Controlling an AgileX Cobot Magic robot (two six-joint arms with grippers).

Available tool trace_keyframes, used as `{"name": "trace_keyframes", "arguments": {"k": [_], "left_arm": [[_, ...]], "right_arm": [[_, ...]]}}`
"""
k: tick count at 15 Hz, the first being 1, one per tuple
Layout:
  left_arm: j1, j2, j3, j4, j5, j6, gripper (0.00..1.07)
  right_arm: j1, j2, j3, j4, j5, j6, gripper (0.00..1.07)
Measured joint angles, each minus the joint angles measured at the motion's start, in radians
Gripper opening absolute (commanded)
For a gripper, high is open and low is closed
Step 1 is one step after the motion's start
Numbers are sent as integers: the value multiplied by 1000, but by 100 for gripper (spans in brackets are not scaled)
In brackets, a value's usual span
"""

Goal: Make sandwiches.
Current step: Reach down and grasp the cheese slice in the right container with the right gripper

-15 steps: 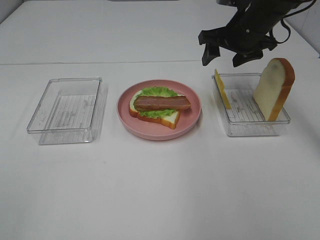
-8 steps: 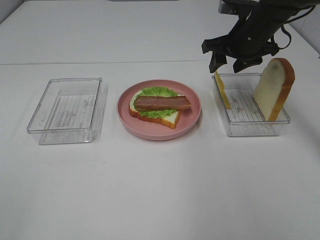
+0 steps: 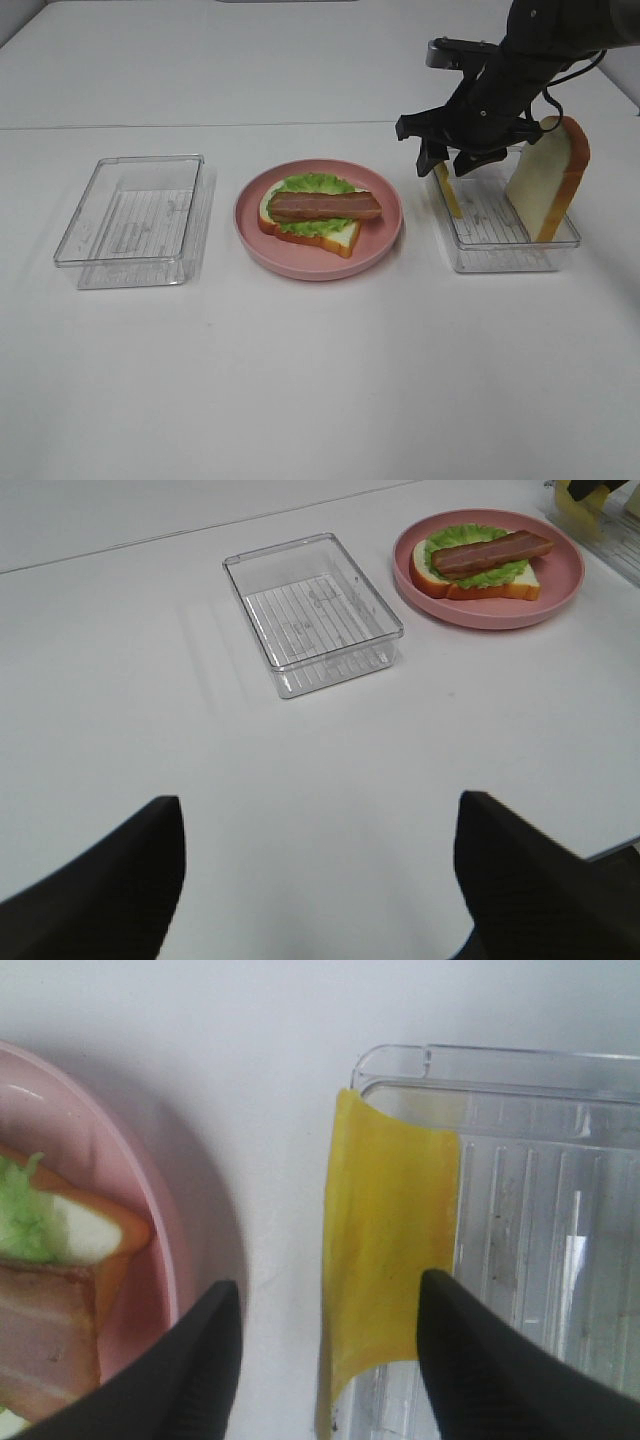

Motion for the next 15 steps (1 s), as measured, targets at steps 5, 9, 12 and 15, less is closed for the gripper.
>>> {"name": "trace_keyframes", "arguments": {"k": [5, 9, 12, 15], "left_arm": [[0, 0, 0, 0, 0, 0, 72], [0, 0, 0, 0, 0, 0, 72], [0, 0, 0, 0, 0, 0, 72], [0, 0, 0, 0, 0, 0, 72]], "right_arm": [[0, 4, 0, 0, -6, 0, 12], [0, 4, 0, 0, -6, 0, 0], [0, 4, 0, 0, -5, 0, 0], [0, -21, 0, 0, 8, 0, 0]]}}
